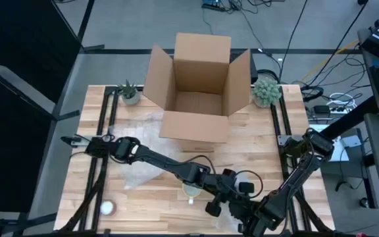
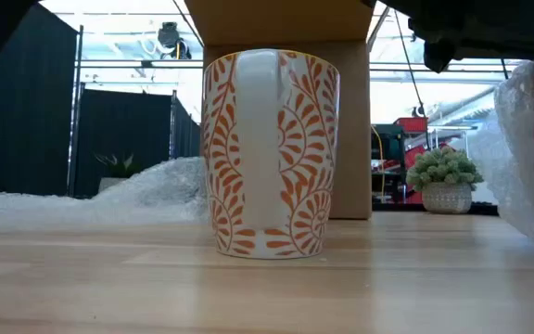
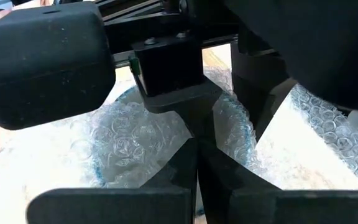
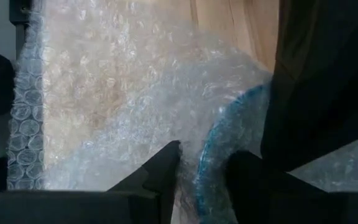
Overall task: Wrap mug
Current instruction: Wrap the red cup with the bubble wrap
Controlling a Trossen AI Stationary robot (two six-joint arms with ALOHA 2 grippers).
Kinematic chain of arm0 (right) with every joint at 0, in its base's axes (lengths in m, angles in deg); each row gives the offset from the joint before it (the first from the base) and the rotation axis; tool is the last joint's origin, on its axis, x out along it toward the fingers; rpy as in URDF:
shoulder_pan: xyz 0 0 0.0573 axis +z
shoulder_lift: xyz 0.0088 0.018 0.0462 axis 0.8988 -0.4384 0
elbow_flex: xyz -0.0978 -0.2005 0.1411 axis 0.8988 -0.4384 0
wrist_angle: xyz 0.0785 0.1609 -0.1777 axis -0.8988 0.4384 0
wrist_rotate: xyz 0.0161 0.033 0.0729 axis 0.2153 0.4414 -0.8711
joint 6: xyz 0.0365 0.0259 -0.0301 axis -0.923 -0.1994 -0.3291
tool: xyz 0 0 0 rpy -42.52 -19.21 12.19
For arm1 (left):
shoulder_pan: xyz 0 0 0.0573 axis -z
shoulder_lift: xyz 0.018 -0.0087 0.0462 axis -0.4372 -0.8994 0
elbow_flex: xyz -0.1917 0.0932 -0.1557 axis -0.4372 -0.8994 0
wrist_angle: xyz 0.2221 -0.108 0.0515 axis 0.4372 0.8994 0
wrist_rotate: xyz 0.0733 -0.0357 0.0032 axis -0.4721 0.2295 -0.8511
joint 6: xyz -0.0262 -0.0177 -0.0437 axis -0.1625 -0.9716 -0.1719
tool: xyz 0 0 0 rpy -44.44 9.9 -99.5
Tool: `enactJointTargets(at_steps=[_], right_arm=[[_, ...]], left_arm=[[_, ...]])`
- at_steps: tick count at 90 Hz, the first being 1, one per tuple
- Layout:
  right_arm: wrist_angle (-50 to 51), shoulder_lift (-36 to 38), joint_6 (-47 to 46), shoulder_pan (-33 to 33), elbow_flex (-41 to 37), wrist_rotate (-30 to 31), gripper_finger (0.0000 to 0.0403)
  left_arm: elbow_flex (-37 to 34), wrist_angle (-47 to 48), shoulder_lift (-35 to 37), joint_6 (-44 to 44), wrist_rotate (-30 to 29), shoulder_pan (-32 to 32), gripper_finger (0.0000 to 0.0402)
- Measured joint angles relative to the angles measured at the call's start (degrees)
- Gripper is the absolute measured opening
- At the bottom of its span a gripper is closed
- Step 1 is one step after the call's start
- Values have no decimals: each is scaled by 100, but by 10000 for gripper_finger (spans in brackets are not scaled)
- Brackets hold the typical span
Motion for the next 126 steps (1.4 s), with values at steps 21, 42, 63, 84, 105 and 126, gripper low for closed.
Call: enactJointTargets(at_steps=[21, 42, 63, 84, 105, 126], right_arm=[[33, 289, -110, 22, 40, -71, 169], [199, 866, 36, 15, 50, -151, 204], [652, 1445, -197, 19, 54, -164, 201], [2075, 1716, -1612, -12, 56, -175, 199], [2790, 1706, -2782, -116, -514, -237, 199], [953, 1700, -1777, -455, -934, -232, 199]], left_arm=[[4, -10, -7, -6, -11, 0, 0], [2, -20, -9, -7, -14, 0, 0], [3, -38, -9, -27, -28, 0, 0], [2, -76, -9, -33, -31, 0, 0], [0, -91, -9, -37, -33, 0, 0], [-6, -80, -17, -37, -33, 2, 0]])
